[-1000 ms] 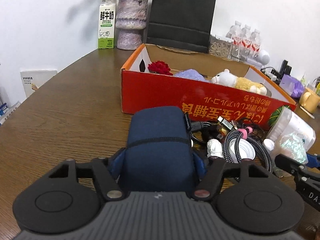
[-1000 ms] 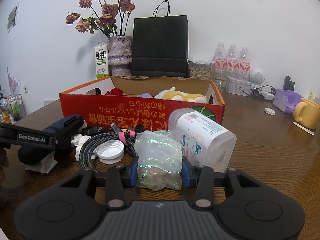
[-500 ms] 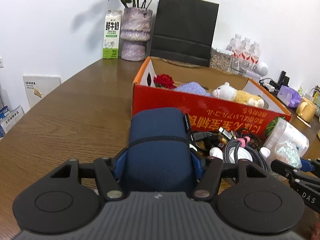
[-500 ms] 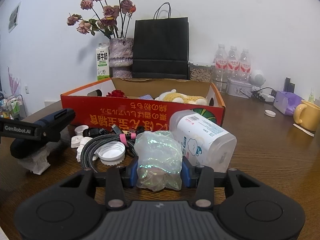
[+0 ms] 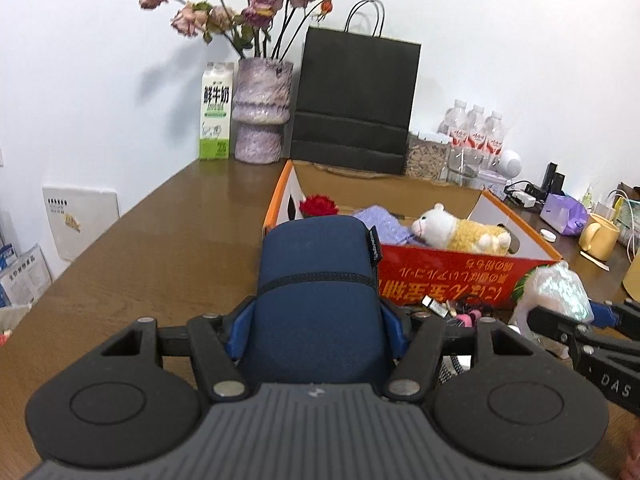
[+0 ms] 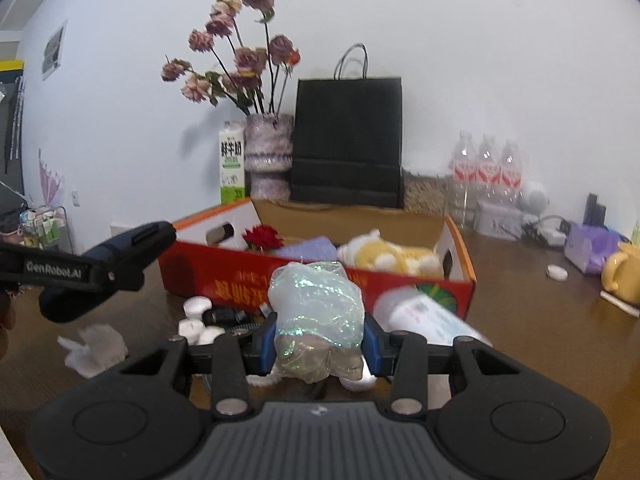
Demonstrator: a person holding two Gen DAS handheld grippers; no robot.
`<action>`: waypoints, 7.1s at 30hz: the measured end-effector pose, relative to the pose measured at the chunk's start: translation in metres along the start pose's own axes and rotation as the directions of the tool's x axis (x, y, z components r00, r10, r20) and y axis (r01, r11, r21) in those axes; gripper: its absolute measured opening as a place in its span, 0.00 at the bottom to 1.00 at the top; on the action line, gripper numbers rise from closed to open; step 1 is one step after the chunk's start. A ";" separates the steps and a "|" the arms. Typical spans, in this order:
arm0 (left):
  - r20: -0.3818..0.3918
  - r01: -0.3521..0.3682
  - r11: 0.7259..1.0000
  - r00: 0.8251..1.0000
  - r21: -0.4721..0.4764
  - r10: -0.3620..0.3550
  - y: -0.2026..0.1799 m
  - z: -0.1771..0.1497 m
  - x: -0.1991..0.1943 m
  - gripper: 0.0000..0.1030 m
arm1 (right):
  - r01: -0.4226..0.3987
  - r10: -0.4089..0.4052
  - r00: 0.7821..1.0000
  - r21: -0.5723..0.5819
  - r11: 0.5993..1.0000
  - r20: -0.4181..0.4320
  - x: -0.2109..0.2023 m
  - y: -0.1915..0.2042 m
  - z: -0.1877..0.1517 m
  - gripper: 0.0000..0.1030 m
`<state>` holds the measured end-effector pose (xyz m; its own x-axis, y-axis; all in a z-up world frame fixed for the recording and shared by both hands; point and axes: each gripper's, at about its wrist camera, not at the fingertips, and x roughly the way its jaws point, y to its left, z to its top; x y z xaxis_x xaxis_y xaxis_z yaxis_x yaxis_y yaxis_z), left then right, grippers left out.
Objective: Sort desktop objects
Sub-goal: 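Carry the pouch and plastic bag over the box with both grippers, then release the pouch and bag into the box, opening both grippers, then withdraw both tools from the box toward the remaining table objects, then grasp the white tissue with the left gripper while right approaches the white bottle, then grasp the white plastic bottle with the right gripper while left holds the tissue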
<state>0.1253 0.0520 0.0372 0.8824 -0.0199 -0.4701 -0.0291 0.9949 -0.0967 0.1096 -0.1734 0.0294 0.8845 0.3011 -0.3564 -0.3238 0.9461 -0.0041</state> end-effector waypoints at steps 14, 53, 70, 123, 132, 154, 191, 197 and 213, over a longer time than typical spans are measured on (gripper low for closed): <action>0.100 0.019 0.999 0.995 0.048 -0.024 -0.012 0.062 0.030 0.62 | 0.010 -0.012 0.998 0.025 1.000 0.063 0.056 0.011 0.073 0.39; -0.037 -0.079 0.990 0.996 0.113 0.084 -0.026 0.058 0.152 0.65 | 0.052 -0.038 0.992 0.121 0.991 -0.119 0.168 -0.001 0.065 0.46; 0.165 -0.232 0.967 0.963 0.102 0.213 -0.025 0.063 0.115 1.00 | 0.055 -0.053 0.998 0.161 0.985 -0.016 0.142 -0.013 0.076 1.00; 0.240 -0.168 0.980 0.961 0.104 0.139 -0.034 0.058 0.006 1.00 | 0.076 -0.079 0.995 0.055 0.996 0.057 0.025 0.005 0.074 1.00; 0.158 -0.167 0.977 0.977 0.131 0.146 -0.020 0.015 -0.008 1.00 | 0.096 -0.095 0.995 0.039 0.995 -0.015 -0.004 -0.008 0.022 1.00; -0.087 -0.111 0.975 0.988 0.192 0.130 -0.011 -0.060 -0.005 1.00 | 0.091 -0.077 0.975 0.059 0.994 -0.207 -0.018 -0.017 -0.054 1.00; -0.055 -0.026 0.992 0.998 0.121 0.033 -0.023 -0.035 0.011 0.19 | 0.165 -0.151 0.971 0.063 0.984 -0.187 0.002 -0.053 -0.034 1.00; -0.037 -0.033 0.992 0.999 0.123 0.038 -0.028 -0.030 0.018 0.19 | 0.168 -0.152 0.970 0.071 0.983 -0.188 0.027 -0.068 -0.020 1.00; -0.040 -0.042 0.994 0.998 0.106 0.046 -0.025 -0.025 0.034 0.19 | 0.100 -0.086 0.975 0.056 0.993 -0.204 0.062 -0.070 -0.011 0.59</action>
<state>0.1440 0.0244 0.0014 0.8606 0.0219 -0.5088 -0.0159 0.9997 0.0162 0.1830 -0.2225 -0.0024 0.8217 0.1876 -0.5382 -0.2144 0.9767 0.0130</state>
